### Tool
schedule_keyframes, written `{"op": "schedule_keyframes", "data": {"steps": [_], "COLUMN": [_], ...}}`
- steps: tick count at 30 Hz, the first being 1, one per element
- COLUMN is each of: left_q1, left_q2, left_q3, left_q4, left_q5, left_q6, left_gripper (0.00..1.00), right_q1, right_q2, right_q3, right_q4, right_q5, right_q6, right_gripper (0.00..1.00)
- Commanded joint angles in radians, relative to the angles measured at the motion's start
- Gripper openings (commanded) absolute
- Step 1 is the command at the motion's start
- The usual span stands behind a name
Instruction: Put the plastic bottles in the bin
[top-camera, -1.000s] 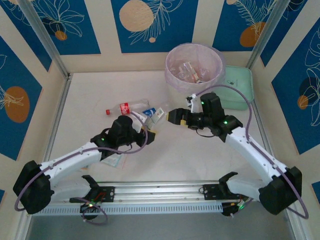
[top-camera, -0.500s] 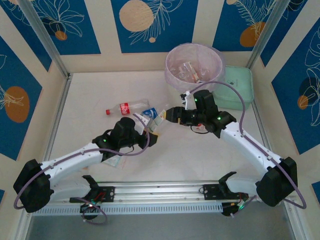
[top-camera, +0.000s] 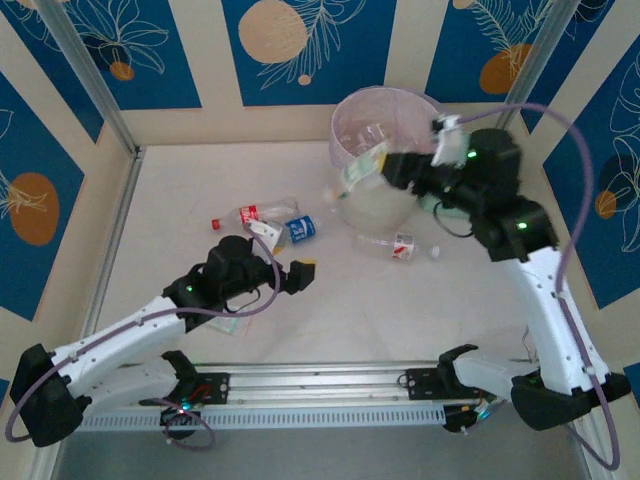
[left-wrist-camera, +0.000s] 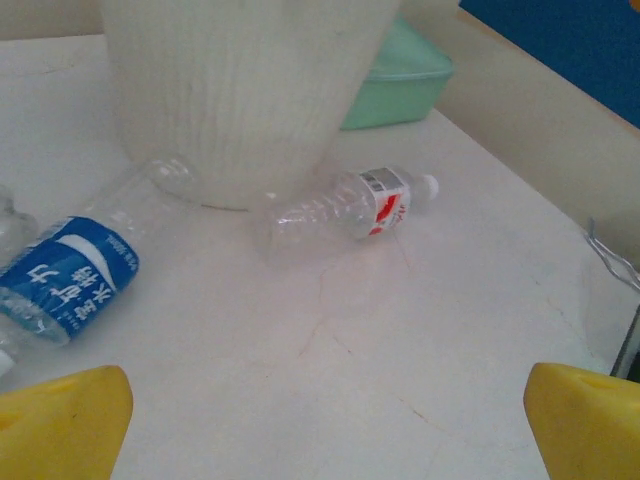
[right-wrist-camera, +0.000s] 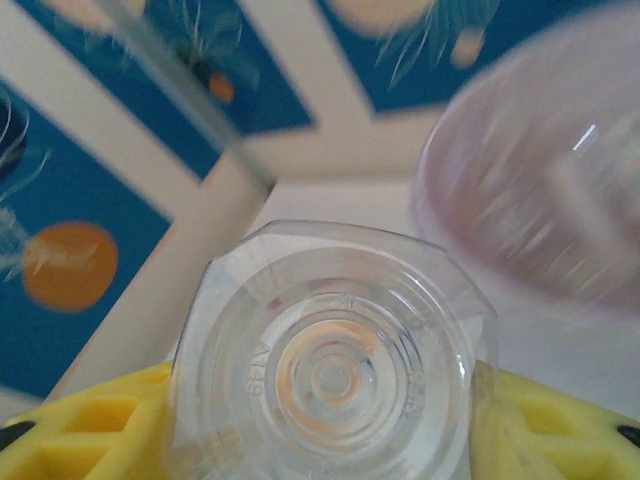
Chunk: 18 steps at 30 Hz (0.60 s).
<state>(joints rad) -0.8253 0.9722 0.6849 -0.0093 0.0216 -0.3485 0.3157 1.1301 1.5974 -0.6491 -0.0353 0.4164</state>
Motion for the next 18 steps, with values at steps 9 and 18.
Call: {"op": "schedule_keyframes", "data": {"steps": [9,18], "left_q1": [0.000,0.001], "left_q2": [-0.086,-0.197], "left_q3": [-0.043,-0.068], "left_q4": [-0.238,-0.323], "left_q5": [-0.134,-0.170], "left_q6": [-0.090,-0.106], "left_gripper": [0.99,0.99], "right_q1": [-0.079,-0.088], "right_q2": [0.516,0.909], "right_q3": [0.723,1.165], "right_q4": [-0.253,-0.460], "right_q5": [0.179,0.089], "right_q6": [-0.343,-0.372], "right_gripper": [0.22,0.17]}}
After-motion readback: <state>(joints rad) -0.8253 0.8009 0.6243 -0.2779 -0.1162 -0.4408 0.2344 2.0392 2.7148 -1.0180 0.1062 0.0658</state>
